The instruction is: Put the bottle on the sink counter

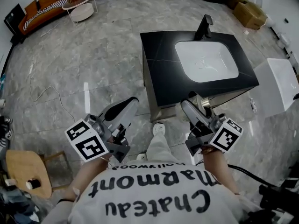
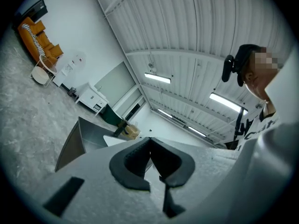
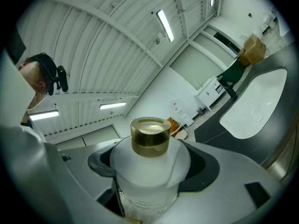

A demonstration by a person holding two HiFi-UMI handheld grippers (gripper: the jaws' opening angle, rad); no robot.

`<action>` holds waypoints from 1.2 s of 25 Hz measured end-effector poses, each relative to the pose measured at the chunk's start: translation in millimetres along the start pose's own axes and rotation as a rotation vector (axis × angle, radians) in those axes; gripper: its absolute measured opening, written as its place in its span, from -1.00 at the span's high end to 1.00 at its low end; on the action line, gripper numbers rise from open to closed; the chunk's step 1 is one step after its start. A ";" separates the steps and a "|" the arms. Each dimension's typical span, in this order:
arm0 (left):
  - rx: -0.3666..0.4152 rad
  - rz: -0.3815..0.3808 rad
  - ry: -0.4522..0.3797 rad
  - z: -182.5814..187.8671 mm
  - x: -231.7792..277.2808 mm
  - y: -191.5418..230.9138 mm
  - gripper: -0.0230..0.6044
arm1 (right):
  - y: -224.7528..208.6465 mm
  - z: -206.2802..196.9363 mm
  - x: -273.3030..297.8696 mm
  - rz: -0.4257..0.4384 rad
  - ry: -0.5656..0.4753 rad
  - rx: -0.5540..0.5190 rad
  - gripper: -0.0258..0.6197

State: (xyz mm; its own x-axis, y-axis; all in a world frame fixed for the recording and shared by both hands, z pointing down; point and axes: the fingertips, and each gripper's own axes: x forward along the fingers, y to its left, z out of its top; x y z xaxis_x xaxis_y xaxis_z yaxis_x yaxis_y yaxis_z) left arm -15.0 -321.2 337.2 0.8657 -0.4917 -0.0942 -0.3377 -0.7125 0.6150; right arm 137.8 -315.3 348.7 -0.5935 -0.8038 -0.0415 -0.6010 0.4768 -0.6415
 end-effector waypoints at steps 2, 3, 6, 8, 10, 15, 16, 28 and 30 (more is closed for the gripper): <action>-0.010 0.032 0.005 -3.2 15.0 21.7 0.88 | -22.8 -2.1 17.4 -0.003 0.031 0.013 -0.15; -0.016 0.050 0.008 -5.1 23.0 33.8 0.88 | -35.0 -2.6 26.6 -0.005 0.048 0.021 -0.15; -0.023 0.110 0.011 -7.9 50.6 68.9 0.88 | -69.7 -0.8 54.9 -0.004 0.106 0.034 -0.15; -0.017 0.157 0.002 -6.4 69.3 89.8 0.88 | -91.5 1.6 72.7 -0.005 0.148 0.035 -0.15; -0.003 0.199 -0.006 -5.0 86.7 108.4 0.88 | -112.6 3.1 90.2 -0.010 0.190 0.022 -0.15; -0.014 0.260 0.027 -14.3 122.0 144.2 0.88 | -160.5 -3.7 127.4 -0.044 0.312 -0.032 -0.15; -0.027 0.271 0.032 -16.7 127.1 150.2 0.88 | -169.5 -7.1 133.1 -0.052 0.340 -0.049 -0.15; -0.056 0.330 0.037 -15.1 152.3 188.5 0.88 | -241.4 -40.9 171.4 -0.110 0.623 -0.440 -0.15; -0.055 0.338 0.035 -14.0 152.0 192.6 0.88 | -244.7 -44.9 175.3 -0.105 0.646 -0.478 -0.15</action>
State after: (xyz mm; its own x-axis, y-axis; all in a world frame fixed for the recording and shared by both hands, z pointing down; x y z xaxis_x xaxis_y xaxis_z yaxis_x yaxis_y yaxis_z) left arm 56.7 -526.1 452.3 0.7210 -0.6768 0.1487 -0.5879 -0.4838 0.6484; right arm 156.8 -556.9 532.8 -0.6254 -0.5582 0.5453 -0.7478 0.6282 -0.2147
